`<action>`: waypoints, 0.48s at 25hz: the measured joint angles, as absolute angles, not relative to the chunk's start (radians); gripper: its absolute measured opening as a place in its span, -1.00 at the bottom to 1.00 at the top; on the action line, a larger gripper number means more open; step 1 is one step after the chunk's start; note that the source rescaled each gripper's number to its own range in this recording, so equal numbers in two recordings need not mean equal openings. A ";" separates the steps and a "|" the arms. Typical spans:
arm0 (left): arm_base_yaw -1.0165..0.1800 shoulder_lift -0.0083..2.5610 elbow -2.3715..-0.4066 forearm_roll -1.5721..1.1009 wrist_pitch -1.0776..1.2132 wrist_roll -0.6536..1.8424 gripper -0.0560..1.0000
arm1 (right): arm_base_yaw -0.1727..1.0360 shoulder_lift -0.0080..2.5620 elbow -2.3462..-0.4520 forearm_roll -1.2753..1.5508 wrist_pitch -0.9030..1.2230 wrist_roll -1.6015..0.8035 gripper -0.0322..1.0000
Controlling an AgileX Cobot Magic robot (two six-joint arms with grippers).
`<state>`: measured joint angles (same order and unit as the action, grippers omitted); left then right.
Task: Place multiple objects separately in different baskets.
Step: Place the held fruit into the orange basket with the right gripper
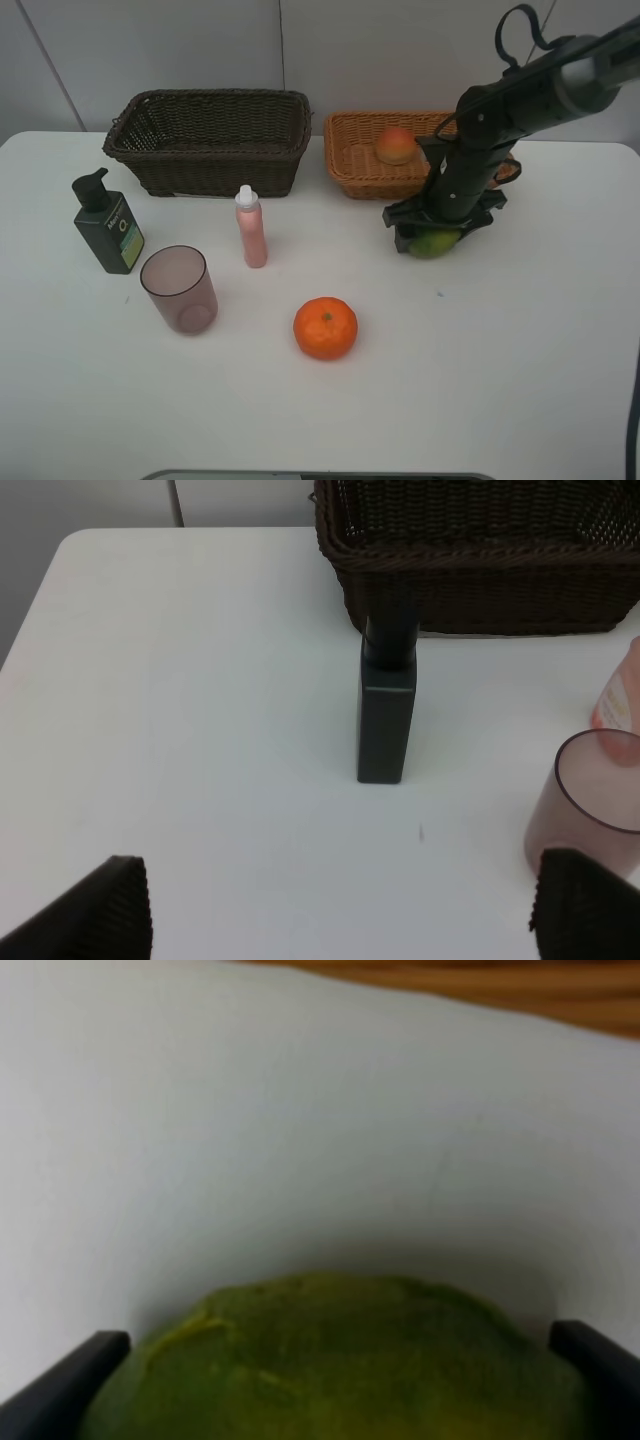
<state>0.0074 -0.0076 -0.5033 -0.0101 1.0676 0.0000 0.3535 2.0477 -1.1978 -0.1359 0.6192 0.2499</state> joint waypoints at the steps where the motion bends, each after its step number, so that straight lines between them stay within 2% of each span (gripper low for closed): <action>1: 0.007 -0.008 -0.503 -0.010 1.068 0.000 0.96 | 0.353 2.043 -1.198 -0.136 0.623 0.250 0.20; 6: 0.007 -0.008 -0.503 -0.010 1.068 0.000 0.96 | 0.353 1.987 -1.223 -0.135 0.708 0.250 0.20; 12: 0.007 -0.008 -0.503 -0.010 1.068 0.000 0.96 | 0.353 1.948 -1.398 -0.130 0.910 0.250 0.20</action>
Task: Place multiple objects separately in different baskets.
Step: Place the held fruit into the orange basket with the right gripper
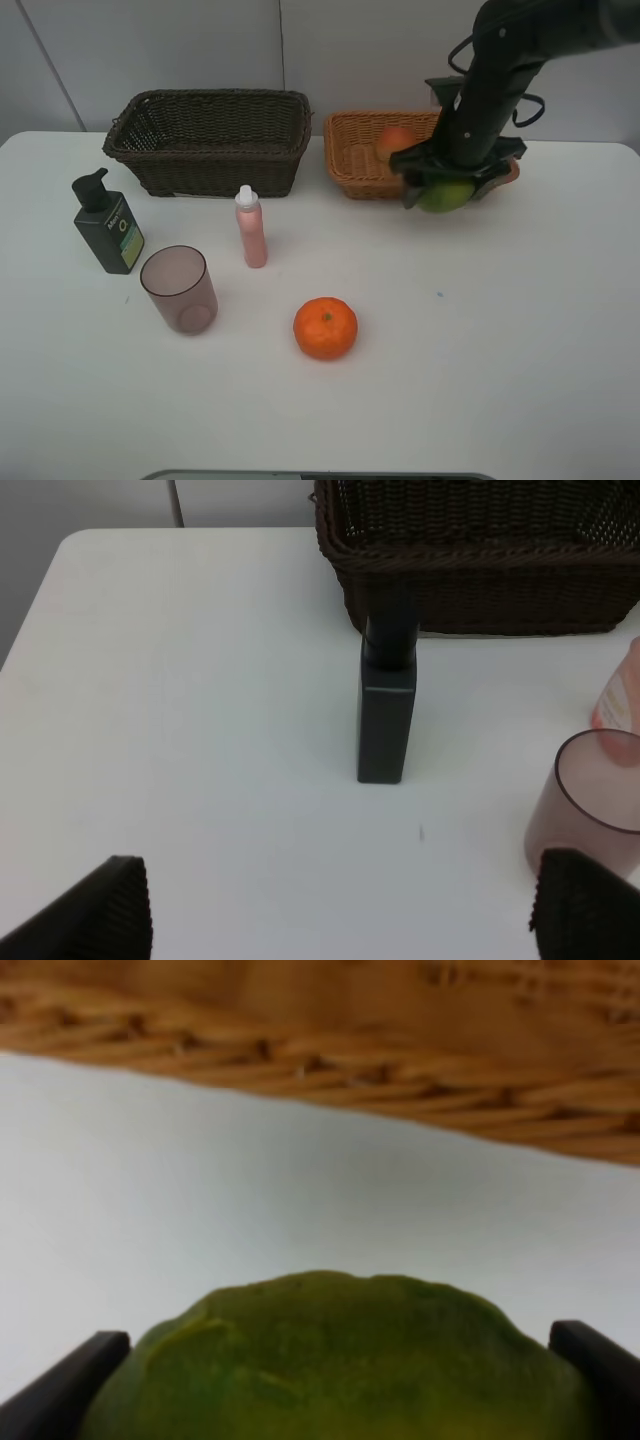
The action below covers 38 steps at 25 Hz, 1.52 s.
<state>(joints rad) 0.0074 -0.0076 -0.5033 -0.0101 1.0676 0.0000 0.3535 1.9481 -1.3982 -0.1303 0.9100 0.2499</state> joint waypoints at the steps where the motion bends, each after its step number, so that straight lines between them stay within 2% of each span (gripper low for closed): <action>1: 0.007 -0.008 -0.503 -0.010 1.068 0.000 0.96 | 0.353 1.947 -1.425 -0.130 0.941 0.250 0.20; 17: 0.007 -0.008 -0.503 -0.010 1.068 0.000 0.96 | 0.281 2.080 -1.791 -0.140 1.084 0.250 0.20; 38: 0.007 -0.008 -0.503 -0.010 1.068 0.000 0.96 | 0.214 2.245 -1.815 -0.187 0.899 0.250 0.20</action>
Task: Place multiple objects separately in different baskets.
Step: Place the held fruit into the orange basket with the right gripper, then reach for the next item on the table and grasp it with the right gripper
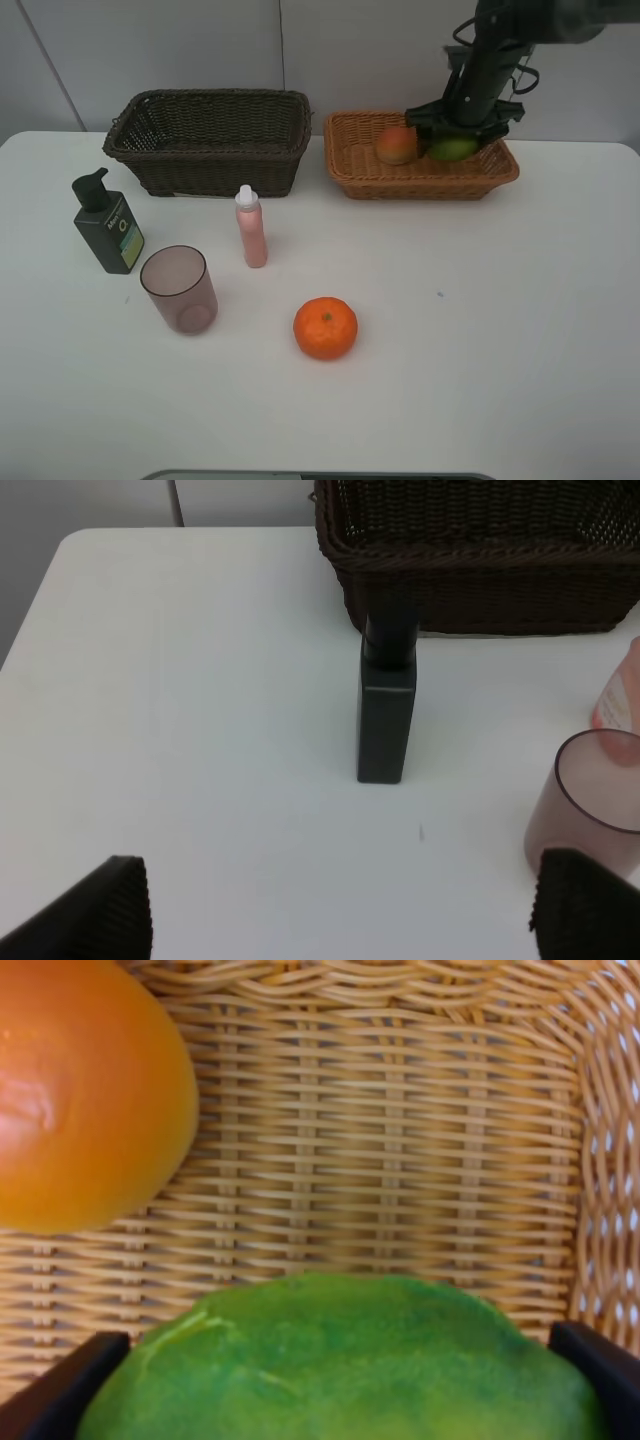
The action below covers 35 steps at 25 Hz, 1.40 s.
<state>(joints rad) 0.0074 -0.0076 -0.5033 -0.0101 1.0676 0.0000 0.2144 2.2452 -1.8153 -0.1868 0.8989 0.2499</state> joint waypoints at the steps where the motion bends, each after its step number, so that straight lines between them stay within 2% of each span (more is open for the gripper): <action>1: 0.007 -0.008 -0.503 -0.010 1.068 0.000 0.96 | 0.214 2.248 -1.815 -0.187 0.898 0.250 0.20; 7: 0.007 -0.008 -0.503 -0.010 1.068 0.000 0.96 | 0.214 2.253 -1.815 -0.186 0.875 0.250 0.21; 8: 0.007 -0.008 -0.503 -0.010 1.068 0.000 0.96 | 0.214 2.253 -1.815 -0.186 0.875 0.250 0.30; 11: 0.007 -0.008 -0.503 -0.010 1.068 0.000 0.96 | 0.214 2.253 -1.815 -0.186 0.875 0.250 0.81; 13: 0.007 -0.008 -0.503 -0.010 1.068 0.000 0.96 | 0.214 2.253 -1.815 -0.182 0.870 0.250 0.93; 17: 0.007 -0.008 -0.503 -0.010 1.068 0.000 0.96 | 0.214 2.253 -1.815 -0.181 0.863 0.250 0.99; 26: 0.007 -0.008 -0.503 -0.010 1.068 0.000 0.96 | 0.219 2.231 -1.817 -0.182 0.875 0.250 1.00; 35: 0.007 -0.008 -0.503 -0.010 1.068 0.000 0.96 | 0.304 2.140 -1.821 -0.183 0.987 0.181 1.00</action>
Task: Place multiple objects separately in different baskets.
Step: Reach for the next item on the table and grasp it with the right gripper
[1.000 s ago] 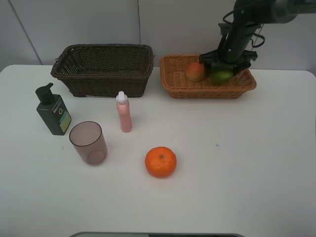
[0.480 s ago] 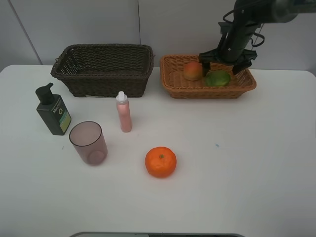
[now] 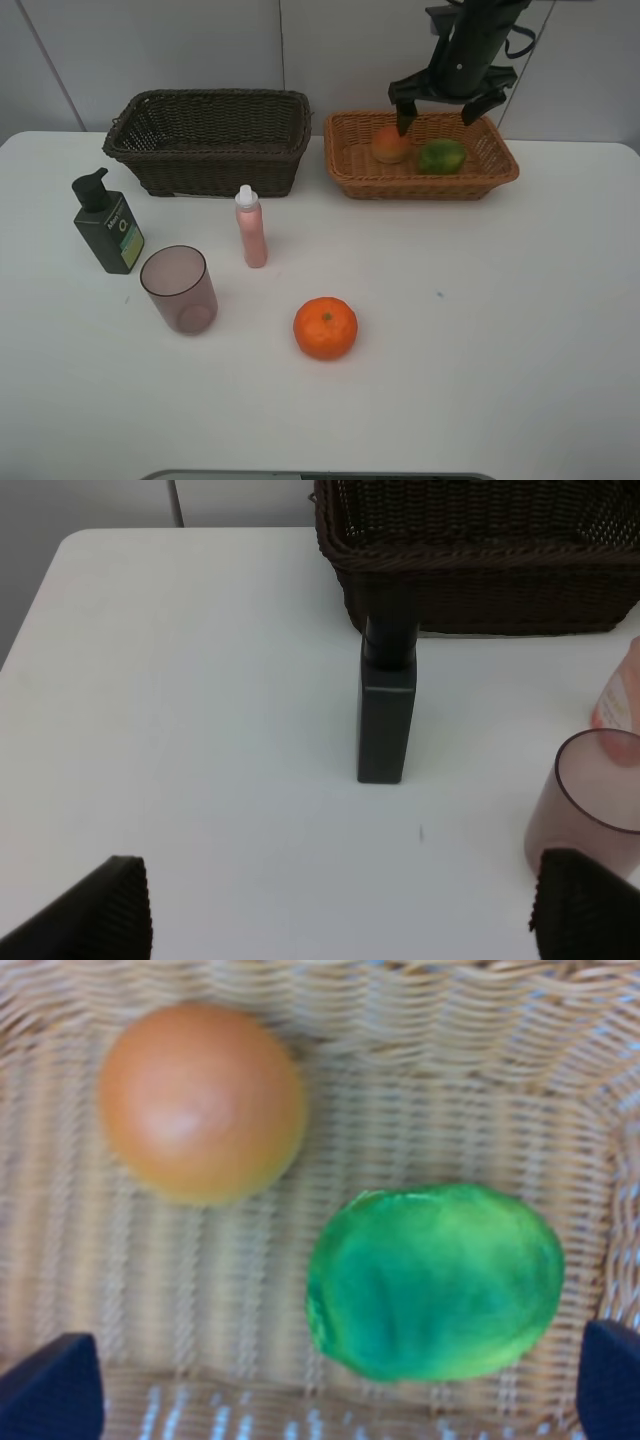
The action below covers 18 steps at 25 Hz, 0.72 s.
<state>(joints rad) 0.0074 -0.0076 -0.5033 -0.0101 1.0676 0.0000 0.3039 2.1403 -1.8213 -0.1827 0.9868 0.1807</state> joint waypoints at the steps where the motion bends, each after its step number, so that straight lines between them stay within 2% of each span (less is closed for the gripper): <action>1: 0.007 -0.008 -0.503 -0.010 1.068 0.000 0.96 | 0.315 2.138 -1.821 -0.180 1.009 0.166 1.00; 10: 0.007 -0.008 -0.503 -0.010 1.068 0.000 0.96 | 0.474 2.039 -1.772 -0.130 1.161 0.013 1.00; 18: 0.007 -0.008 -0.503 -0.010 1.068 0.000 0.96 | 0.652 1.844 -1.478 -0.097 1.064 -0.174 1.00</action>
